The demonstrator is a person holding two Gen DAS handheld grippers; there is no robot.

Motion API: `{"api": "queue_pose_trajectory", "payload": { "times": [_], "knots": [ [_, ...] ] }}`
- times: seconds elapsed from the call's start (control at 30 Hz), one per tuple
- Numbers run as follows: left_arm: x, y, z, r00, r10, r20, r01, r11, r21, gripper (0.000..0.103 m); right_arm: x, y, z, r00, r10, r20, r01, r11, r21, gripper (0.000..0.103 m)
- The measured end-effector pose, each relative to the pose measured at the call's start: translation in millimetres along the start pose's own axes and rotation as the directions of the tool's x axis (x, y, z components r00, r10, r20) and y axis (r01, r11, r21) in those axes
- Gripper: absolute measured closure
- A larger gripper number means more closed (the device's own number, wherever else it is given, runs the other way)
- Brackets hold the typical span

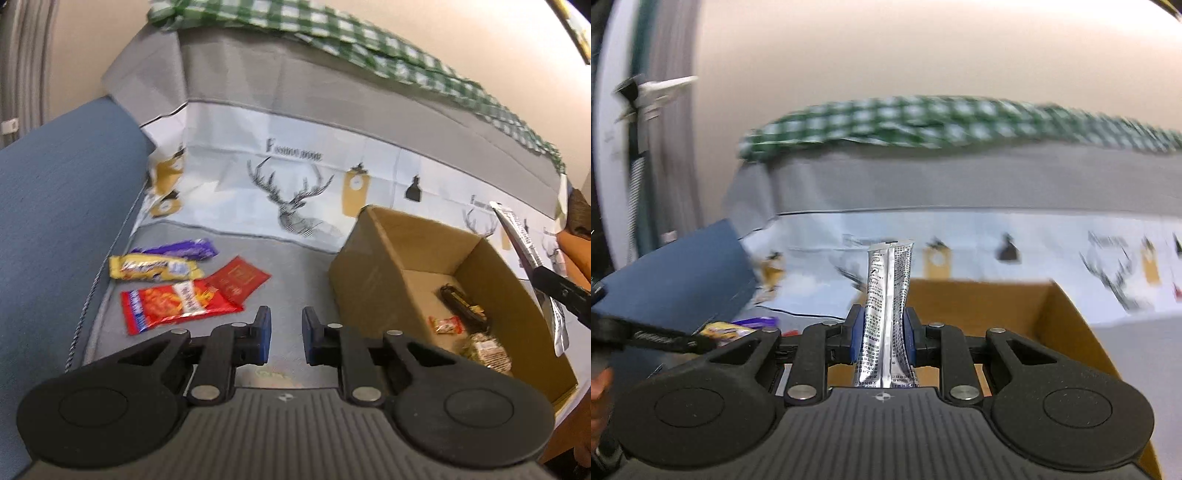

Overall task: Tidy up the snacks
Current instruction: 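Carry the sachima bag and silver stick pack over the cardboard box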

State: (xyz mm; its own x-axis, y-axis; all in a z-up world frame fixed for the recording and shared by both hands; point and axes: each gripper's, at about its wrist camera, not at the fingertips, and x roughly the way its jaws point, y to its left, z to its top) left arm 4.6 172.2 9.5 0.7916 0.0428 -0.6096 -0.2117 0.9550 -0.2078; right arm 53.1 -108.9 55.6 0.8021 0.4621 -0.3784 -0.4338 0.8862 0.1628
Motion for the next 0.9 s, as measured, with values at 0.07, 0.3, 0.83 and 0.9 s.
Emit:
{"api": "queue_pose_trajectory", "payload": {
  "times": [0.07,0.3,0.83,0.9],
  "knots": [
    [8.2,-7.0,-0.6,1.000,0.004,-0.027,-0.003,1.000,0.017,0.084,-1.0,-7.7,-0.1,1.000,-0.009,0.001,0.009,1.000,0.011,0.079],
    [72.5,16.4,-18.5,0.919,0.048,-0.392,-0.080,0.995,-0.065,0.042,0.0,-14.6,-4.6,1.000,-0.018,0.003,0.018,1.000,-0.019,0.079],
    [92.9,-25.4,-55.8,0.870,0.168,-0.464,-0.050,0.966,0.255,0.063,-3.0,-22.1,-3.3,1.000,-0.021,-0.005,0.021,1.000,0.003,0.079],
    [83.2,-21.0,-46.6,0.897,0.151,-0.416,-0.062,0.974,0.218,0.063,-6.9,-23.4,-1.3,1.000,-0.023,0.004,0.023,1.000,0.003,0.079]
  ]
}}
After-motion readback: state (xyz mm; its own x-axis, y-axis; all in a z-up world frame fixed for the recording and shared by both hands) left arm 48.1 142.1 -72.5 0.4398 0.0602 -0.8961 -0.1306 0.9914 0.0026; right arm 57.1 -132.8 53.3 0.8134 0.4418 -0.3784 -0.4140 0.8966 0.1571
